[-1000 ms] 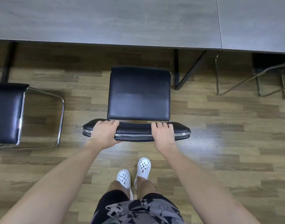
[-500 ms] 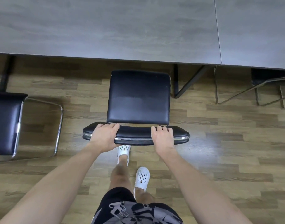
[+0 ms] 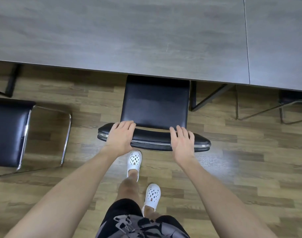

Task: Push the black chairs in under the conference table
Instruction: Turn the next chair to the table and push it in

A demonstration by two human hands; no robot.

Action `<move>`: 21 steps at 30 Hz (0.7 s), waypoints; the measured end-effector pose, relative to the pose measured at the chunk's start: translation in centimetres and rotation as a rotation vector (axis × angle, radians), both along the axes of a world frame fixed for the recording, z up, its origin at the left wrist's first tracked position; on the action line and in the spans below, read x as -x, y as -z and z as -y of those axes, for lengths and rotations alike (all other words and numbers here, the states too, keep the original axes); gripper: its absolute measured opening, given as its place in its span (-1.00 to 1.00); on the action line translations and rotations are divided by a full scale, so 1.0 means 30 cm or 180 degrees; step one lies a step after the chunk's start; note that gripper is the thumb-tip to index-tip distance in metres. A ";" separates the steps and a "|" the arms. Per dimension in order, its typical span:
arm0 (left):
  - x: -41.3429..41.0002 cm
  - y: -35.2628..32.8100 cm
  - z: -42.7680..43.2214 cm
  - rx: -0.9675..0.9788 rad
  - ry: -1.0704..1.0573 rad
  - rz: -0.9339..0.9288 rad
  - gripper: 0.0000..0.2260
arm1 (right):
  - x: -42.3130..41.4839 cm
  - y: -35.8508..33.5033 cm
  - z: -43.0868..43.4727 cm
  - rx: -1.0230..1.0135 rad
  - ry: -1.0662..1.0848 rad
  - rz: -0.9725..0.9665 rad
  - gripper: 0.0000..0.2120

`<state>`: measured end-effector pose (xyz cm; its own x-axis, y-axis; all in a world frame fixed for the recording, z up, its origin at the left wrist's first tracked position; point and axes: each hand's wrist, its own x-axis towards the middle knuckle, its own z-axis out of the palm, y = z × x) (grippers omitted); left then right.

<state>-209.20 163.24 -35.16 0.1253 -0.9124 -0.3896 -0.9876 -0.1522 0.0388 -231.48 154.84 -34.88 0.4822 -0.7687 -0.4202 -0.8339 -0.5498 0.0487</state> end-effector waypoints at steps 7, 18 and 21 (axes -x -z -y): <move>-0.030 0.002 0.069 -0.0035 -0.0038 0.0172 0.05 | -0.038 -0.002 0.072 0.0064 0.0047 -0.0163 -0.04; -0.071 -0.017 0.211 0.0014 -0.0171 0.0236 0.21 | -0.082 0.029 0.203 0.0389 0.0122 0.0135 -0.03; -0.082 -0.020 0.257 0.0019 -0.0249 0.0294 0.21 | -0.096 0.040 0.249 0.0448 0.0106 0.0192 -0.03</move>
<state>-206.74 155.53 -34.57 0.2314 -0.9007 -0.3677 -0.9721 -0.2291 -0.0506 -228.59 147.36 -36.09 0.4766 -0.8339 -0.2782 -0.8553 -0.5131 0.0727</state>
